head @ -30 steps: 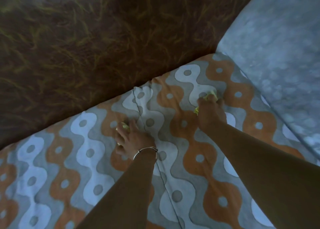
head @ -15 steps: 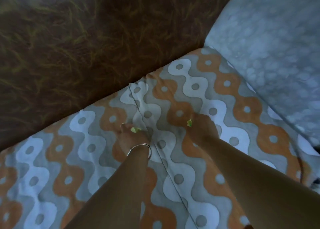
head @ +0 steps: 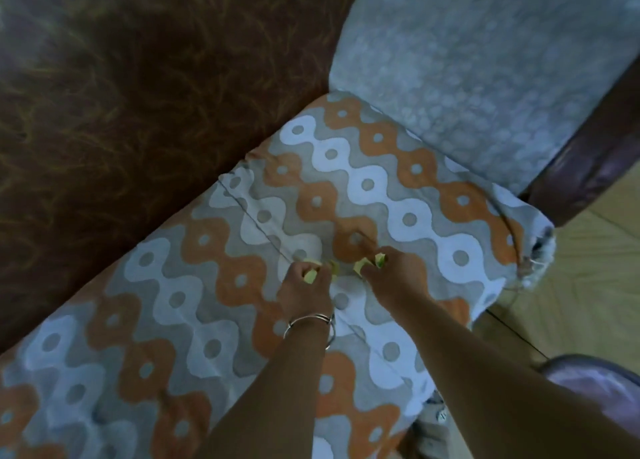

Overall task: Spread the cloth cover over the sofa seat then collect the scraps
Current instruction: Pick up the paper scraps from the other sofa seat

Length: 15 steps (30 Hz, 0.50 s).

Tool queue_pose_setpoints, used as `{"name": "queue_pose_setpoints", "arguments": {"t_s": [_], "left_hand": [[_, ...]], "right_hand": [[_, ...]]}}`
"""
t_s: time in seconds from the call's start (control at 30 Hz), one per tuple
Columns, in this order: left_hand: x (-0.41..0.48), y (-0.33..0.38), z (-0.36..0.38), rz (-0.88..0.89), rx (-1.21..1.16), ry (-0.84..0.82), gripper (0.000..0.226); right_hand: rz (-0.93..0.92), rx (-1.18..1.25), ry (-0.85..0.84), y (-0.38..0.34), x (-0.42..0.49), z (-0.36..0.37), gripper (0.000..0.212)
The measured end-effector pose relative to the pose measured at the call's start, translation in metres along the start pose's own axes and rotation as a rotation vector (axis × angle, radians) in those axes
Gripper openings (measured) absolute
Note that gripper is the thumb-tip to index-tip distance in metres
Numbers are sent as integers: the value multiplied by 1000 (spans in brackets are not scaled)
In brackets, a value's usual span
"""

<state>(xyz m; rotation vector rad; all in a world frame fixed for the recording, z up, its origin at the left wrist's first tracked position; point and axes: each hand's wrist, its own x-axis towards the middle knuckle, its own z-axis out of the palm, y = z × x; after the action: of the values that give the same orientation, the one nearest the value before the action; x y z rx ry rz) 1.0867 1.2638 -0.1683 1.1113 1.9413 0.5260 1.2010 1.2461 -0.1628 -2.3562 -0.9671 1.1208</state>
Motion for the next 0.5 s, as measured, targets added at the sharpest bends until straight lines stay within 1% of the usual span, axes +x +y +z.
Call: {"name": "queue_pose_setpoints", "arguments": {"t_s": [0.07,0.1,0.2,0.23,0.27,0.3,0.33,0.37,0.4,0.43,0.47,0.5], "left_hand": [[-18,4,12,25,-25,-59,30],[-28,7,18,36,-34,-81,32],[-58,12,41,12,-37,-161,40],[-68,13,50,-3,-25,-194,43],[-79,15,58,-7,-13,-227,41],[-90,15,68,-6,-12,-249,30],[-101,15,78,-4,-5,-273,12],[-110,13,89,-14,-8,-293,13],[-122,9,103,-14,-3,-314,25],[-133,7,116,-17,11,-334,31],[-147,7,128,-19,25,-363,31],[-160,6,139,-30,21,-401,26]], "right_hand": [[69,195,41,12,-9,-8,21],[108,258,50,20,-13,-13,21],[186,338,57,47,-23,-28,24],[205,363,87,58,-25,-33,20],[235,380,112,70,-29,-39,15],[253,395,139,84,-31,-45,10],[280,409,162,98,-34,-51,10],[300,436,193,113,-37,-57,10],[328,453,215,129,-42,-66,8],[353,459,234,146,-46,-73,9],[381,466,254,163,-50,-82,16],[398,482,283,179,-54,-90,18]]}}
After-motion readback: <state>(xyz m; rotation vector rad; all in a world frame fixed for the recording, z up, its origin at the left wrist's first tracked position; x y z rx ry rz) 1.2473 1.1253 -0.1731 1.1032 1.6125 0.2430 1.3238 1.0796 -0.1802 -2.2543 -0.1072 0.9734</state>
